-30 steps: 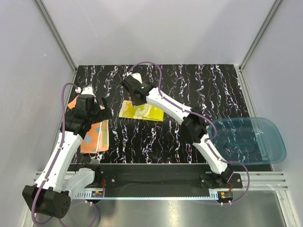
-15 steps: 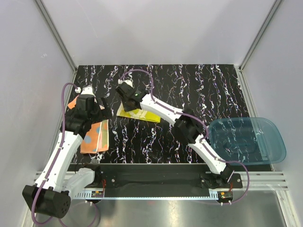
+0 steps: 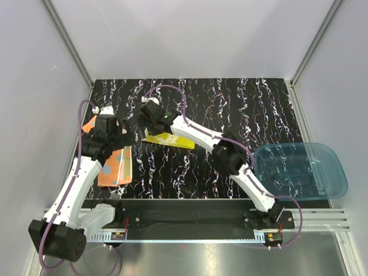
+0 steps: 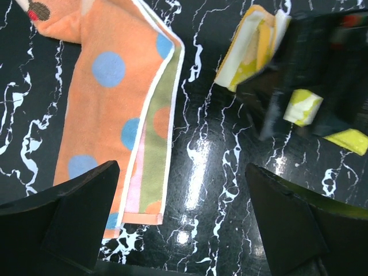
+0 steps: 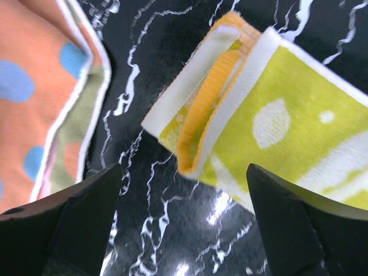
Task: Roll the towels
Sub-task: Fold the towel
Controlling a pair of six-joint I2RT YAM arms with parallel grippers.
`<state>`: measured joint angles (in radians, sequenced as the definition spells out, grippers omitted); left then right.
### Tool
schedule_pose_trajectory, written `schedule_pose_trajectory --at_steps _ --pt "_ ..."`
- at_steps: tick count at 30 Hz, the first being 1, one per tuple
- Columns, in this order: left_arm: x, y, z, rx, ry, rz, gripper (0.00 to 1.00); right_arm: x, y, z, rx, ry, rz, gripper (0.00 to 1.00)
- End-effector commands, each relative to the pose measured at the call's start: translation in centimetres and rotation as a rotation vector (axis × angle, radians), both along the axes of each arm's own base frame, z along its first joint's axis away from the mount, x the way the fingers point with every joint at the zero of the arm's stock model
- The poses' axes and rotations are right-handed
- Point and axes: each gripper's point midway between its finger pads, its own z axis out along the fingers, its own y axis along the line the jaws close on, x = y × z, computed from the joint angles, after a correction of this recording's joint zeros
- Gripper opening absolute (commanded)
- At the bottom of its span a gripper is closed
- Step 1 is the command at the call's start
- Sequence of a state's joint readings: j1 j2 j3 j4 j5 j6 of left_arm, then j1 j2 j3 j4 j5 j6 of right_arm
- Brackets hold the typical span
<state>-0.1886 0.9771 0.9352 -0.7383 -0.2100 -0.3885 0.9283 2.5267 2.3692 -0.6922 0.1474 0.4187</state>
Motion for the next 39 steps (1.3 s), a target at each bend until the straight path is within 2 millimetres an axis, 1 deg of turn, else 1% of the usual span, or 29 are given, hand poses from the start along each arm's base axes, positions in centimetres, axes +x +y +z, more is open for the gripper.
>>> schedule_pose_trajectory --at_steps 1,2,3,4,5,6,7,8,9,12,13,15,17,18,19,22,23,24,25,26,27,28,29,30,32,33,35,36,39 --pt "0.5 0.8 0.2 0.041 -0.009 0.027 0.99 0.8 -1.1 11.6 0.141 -0.162 -0.025 0.97" --pt "0.5 0.9 0.3 0.043 -0.008 0.031 0.99 0.6 -2.1 13.8 0.158 -0.179 -0.038 0.98" --pt "0.5 1.0 0.2 0.046 -0.006 0.035 0.99 0.8 -3.3 13.9 0.150 -0.177 -0.061 0.98" --pt "0.5 1.0 0.1 0.048 -0.003 0.035 0.99 0.4 -4.9 11.9 0.100 -0.144 -0.083 0.98" --pt "0.5 1.0 0.2 0.046 -0.006 0.034 0.99 0.1 -6.4 13.4 0.122 -0.142 -0.119 0.98" --pt "0.5 0.9 0.2 0.046 -0.008 0.034 0.99 0.6 -8.2 12.8 0.110 -0.122 -0.163 0.98" --pt "0.6 0.9 0.1 0.044 -0.004 0.033 0.99 -0.1 -10.3 9.7 0.067 -0.052 -0.209 0.97" --pt "0.7 0.7 0.0 0.037 -0.003 0.026 0.99 -0.4 -11.8 10.5 0.084 -0.042 -0.236 0.96" --pt "1.0 -0.3 -0.2 0.006 0.000 -0.016 0.99 -0.8 -14.3 7.4 0.047 0.026 -0.271 0.94" --pt "1.8 -1.7 -0.4 -0.036 0.009 -0.064 0.99 -1.2 -17.3 6.2 0.092 0.095 -0.332 0.89" --pt "2.2 -2.2 -1.2 -0.033 0.040 -0.073 0.99 -1.8 -18.7 4.2 0.083 0.153 -0.342 0.88" --pt "3.2 -2.7 -0.8 -0.018 0.044 -0.074 0.99 -1.8 -19.4 3.5 0.095 0.175 -0.341 0.83" --pt "4.3 -3.1 -1.7 -0.006 0.083 -0.064 0.98 -1.9 -19.9 2.6 0.077 0.196 -0.332 0.81" --pt "5.1 -3.5 -1.1 -0.006 0.074 -0.062 0.98 -1.9 -20.0 1.7 0.061 0.213 -0.331 0.80" --pt "5.8 -4.0 -2.0 -0.001 0.105 -0.061 0.97 -1.8 -19.7 1.7 0.066 0.221 -0.319 0.80" --pt "8.1 -5.5 -2.6 0.002 0.129 -0.077 0.95 -1.4 -19.7 0.3 0.065 0.265 -0.324 0.79" --pt "8.7 -5.8 -2.7 0.005 0.136 -0.085 0.95 -1.3 -19.9 -0.7 0.057 0.288 -0.333 0.77" --pt "9.3 -6.1 -4.1 0.017 0.178 -0.090 0.95 -1.2 -19.9 -1.2 0.058 0.303 -0.338 0.76" --pt "10.4 -6.5 -3.6 0.016 0.166 -0.097 0.94 -1.1 -19.6 -1.4 0.075 0.322 -0.335 0.75" --pt "10.9 -6.7 -3.9 0.018 0.175 -0.104 0.94 -0.9 -19.5 -2.2 0.075 0.338 -0.336 0.73" --pt "11.4 -6.9 -5.3 0.027 0.212 -0.110 0.93 -0.8 -19.4 -2.5 0.081 0.345 -0.336 0.72" --pt "12.2 -7.2 -5.0 0.027 0.204 -0.115 0.93 -0.7 -19.1 -2.7 0.091 0.356 -0.331 0.71" --pt "12.6 -7.3 -5.4 0.027 0.212 -0.118 0.93 -0.7 -19.0 -3.5 0.085 0.370 -0.329 0.70" --pt "12.8 -7.5 -6.7 0.035 0.249 -0.120 0.93 -0.7 -18.8 -3.8 0.087 0.377 -0.325 0.68" --pt "13.8 -7.9 -6.9 0.029 0.250 -0.128 0.89 -0.5 -18.5 -4.6 0.083 0.393 -0.322 0.63" --pt "14.1 -8.1 -8.0 0.032 0.274 -0.132 0.88 -0.6 -18.4 -4.8 0.083 0.400 -0.321 0.60" --pt "14.9 -8.4 -8.2 0.039 0.278 -0.144 0.84 -0.6 -18.9 -5.5 0.058 0.406 -0.340 0.57" --pt "14.8 -8.4 -9.3 0.053 0.310 -0.145 0.83 -0.7 -19.1 -5.8 0.048 0.406 -0.344 0.57" --pt "15.1 -9.4 -9.9 0.094 0.315 -0.183 0.83 -0.9 -20.4 -6.8 -0.013 0.400 -0.373 0.57"
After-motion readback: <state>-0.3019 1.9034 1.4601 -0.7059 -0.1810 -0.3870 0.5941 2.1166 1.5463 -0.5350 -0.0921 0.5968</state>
